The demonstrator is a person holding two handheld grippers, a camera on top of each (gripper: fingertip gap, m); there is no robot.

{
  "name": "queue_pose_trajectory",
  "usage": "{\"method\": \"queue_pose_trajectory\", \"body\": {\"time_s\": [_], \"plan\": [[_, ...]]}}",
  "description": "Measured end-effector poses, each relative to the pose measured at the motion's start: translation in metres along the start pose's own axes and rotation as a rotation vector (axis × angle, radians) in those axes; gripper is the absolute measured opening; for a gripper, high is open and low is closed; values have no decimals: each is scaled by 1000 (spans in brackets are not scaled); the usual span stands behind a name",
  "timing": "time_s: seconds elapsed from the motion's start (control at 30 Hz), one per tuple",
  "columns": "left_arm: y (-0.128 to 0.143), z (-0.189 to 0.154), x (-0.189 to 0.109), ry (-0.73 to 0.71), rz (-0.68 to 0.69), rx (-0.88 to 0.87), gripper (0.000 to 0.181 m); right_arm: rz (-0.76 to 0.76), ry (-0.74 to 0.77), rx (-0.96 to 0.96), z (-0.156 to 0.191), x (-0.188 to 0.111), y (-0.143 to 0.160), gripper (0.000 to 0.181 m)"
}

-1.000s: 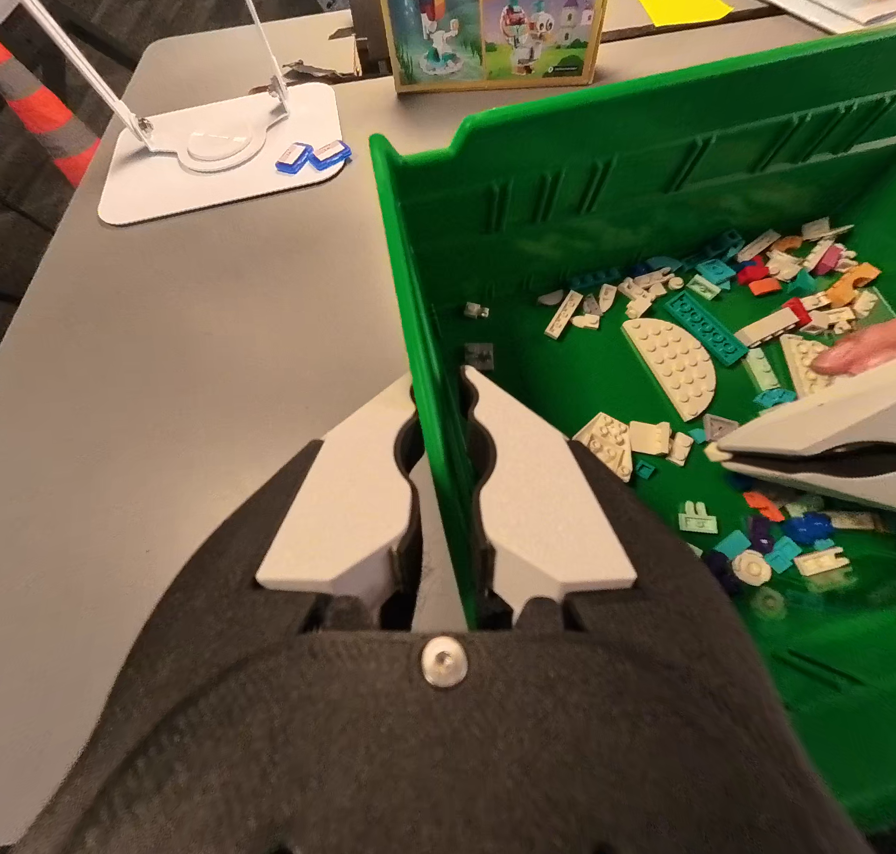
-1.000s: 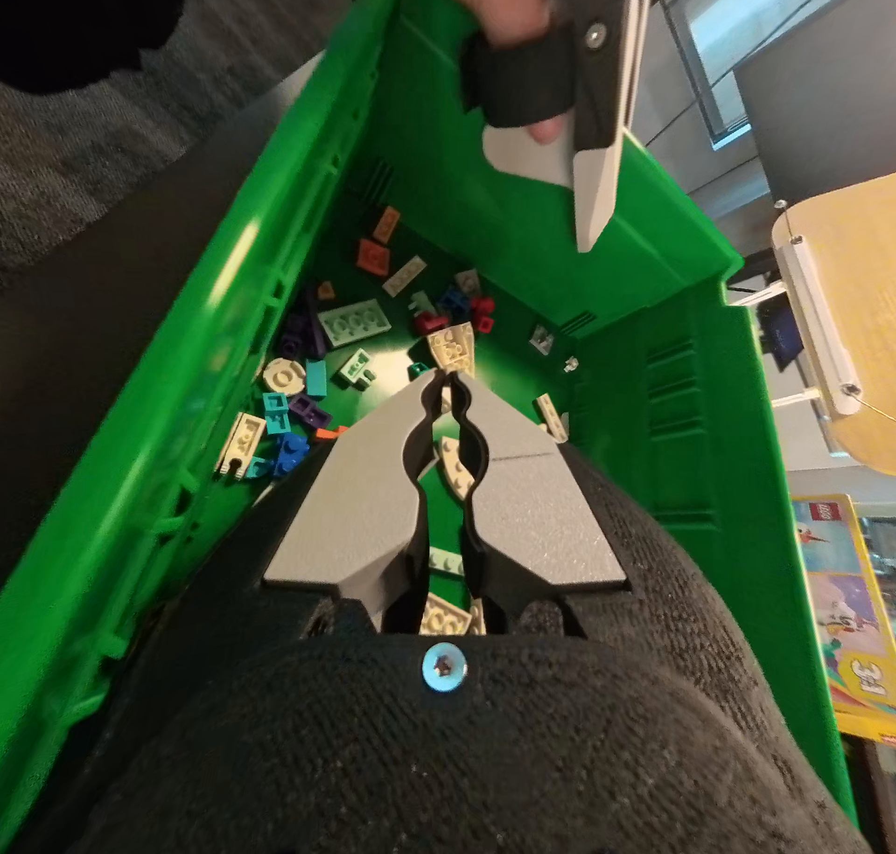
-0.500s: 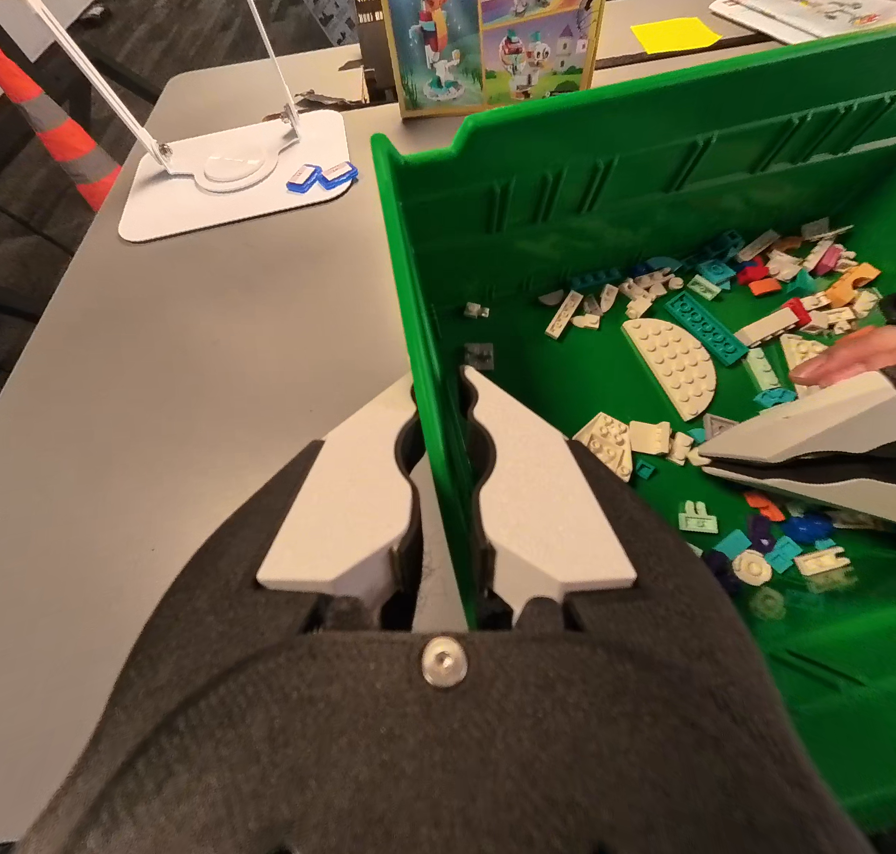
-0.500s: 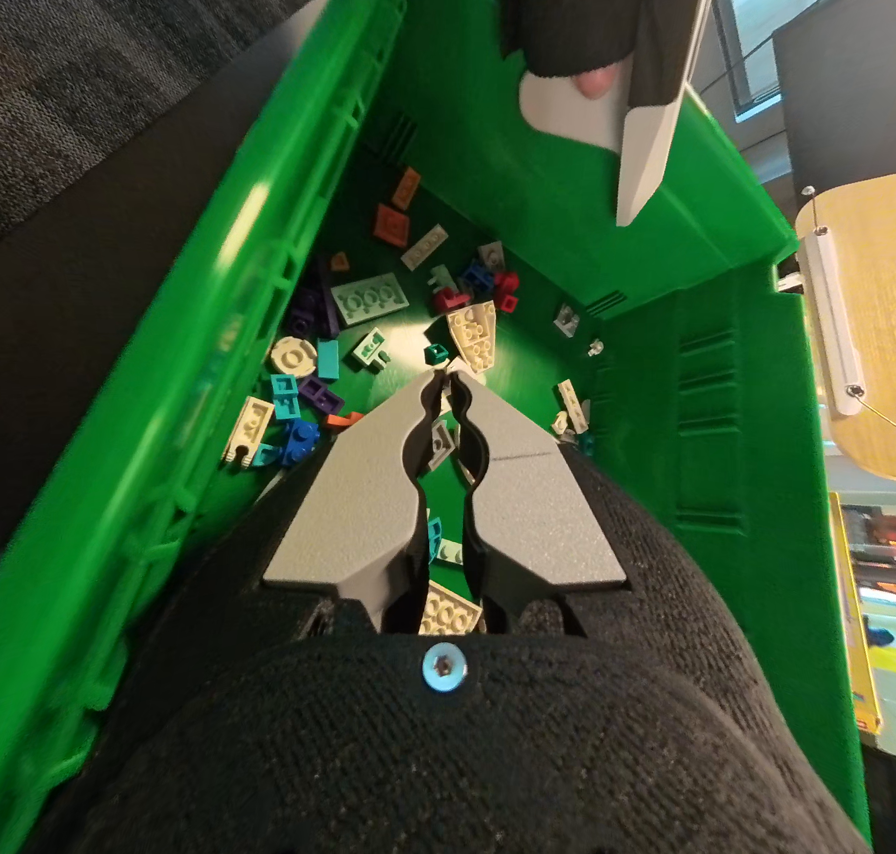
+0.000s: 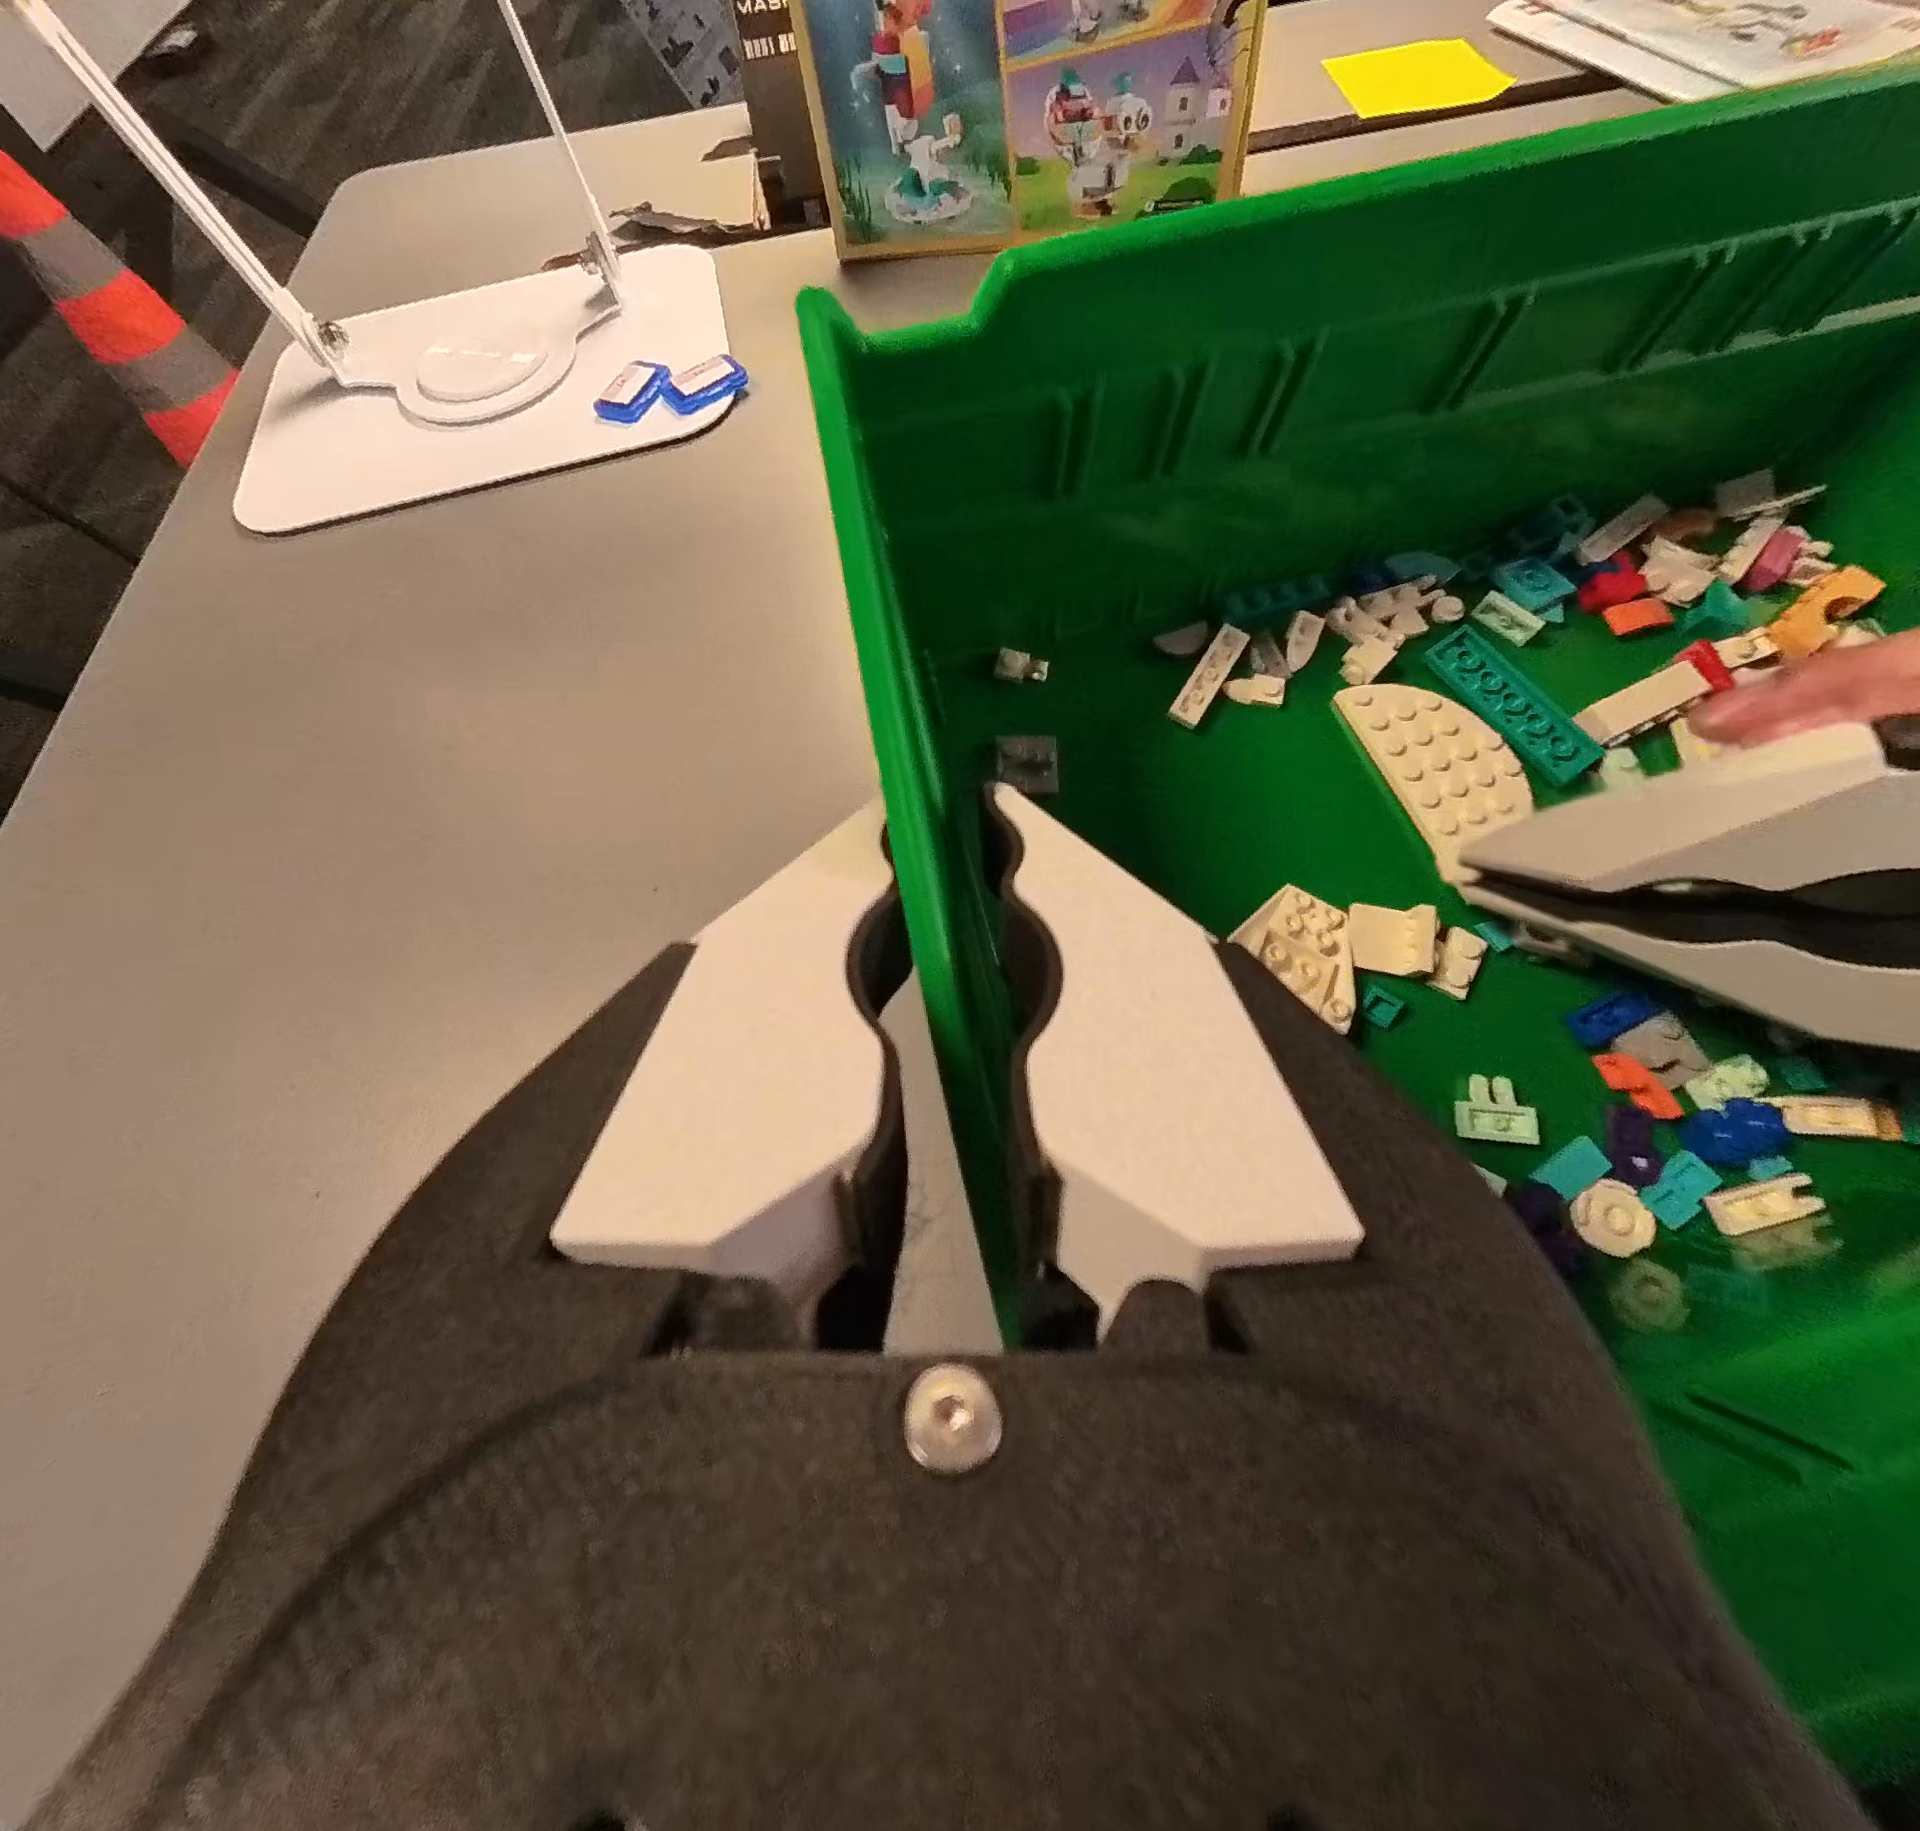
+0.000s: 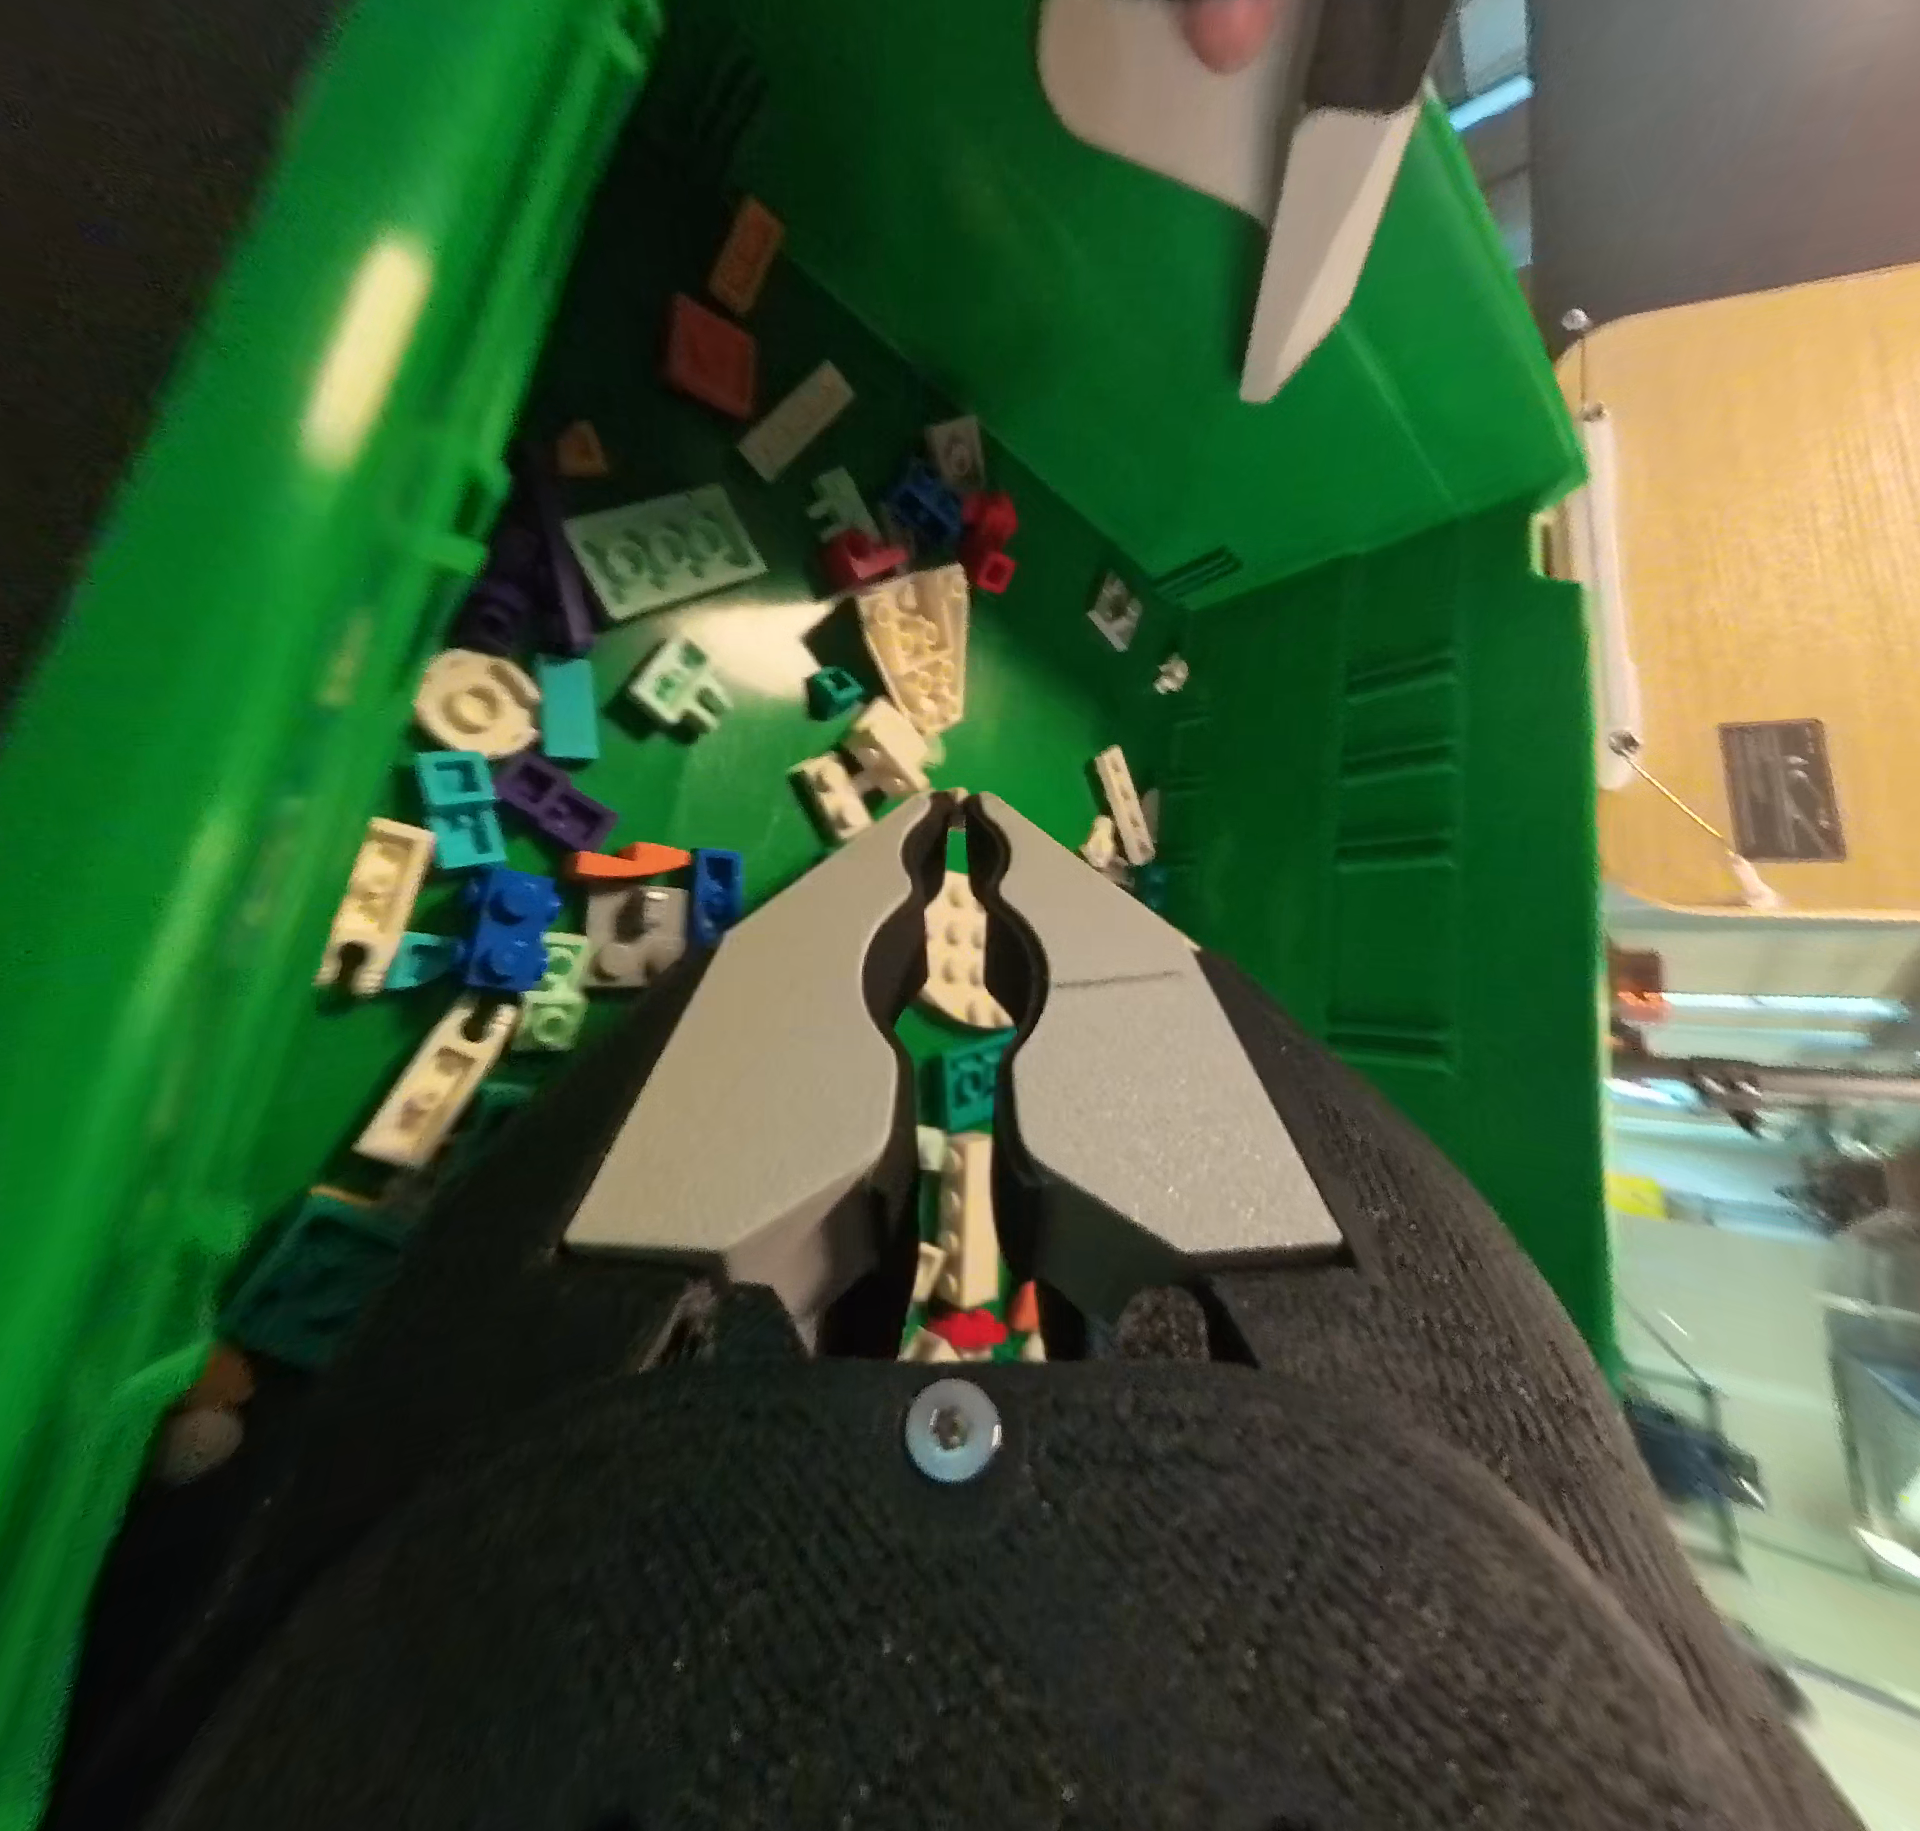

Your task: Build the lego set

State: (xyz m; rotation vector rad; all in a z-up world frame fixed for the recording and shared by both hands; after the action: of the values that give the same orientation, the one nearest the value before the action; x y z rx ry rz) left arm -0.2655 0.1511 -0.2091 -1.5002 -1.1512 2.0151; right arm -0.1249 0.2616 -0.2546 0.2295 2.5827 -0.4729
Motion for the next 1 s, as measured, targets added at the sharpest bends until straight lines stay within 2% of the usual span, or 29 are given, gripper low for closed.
{"method": "queue_pose_trajectory", "body": {"time_s": [0.17,0.33,0.6,0.8,1.0], "plan": [[0,0,1,-5,14,5,9,-123,-160,66,4,-4,-2,1],[-1,0,2,-8,36,12,9,-84,-209,60,7,4,1,1],[0,0,0,-11,23,10,9,58,-56,72,-4,13,5,2],[0,0,0,-16,18,6,9,54,44,-2,-4,7,3,9],[-1,1,3,-15,47,-3,9,-64,218,239,-32,-13,5,16]]}}
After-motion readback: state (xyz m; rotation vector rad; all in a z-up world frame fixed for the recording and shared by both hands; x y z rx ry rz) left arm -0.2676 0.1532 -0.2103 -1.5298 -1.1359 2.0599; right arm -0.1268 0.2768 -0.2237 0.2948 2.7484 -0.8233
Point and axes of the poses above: each gripper's, where its closed fingertips meet, x out along the fingers, y out of its underside, z = x × y across the jaws, the point moved 9 cm from there along -x, back along the fingers, and after that the axes turned 9 degrees about z, right-handed, at the moved point
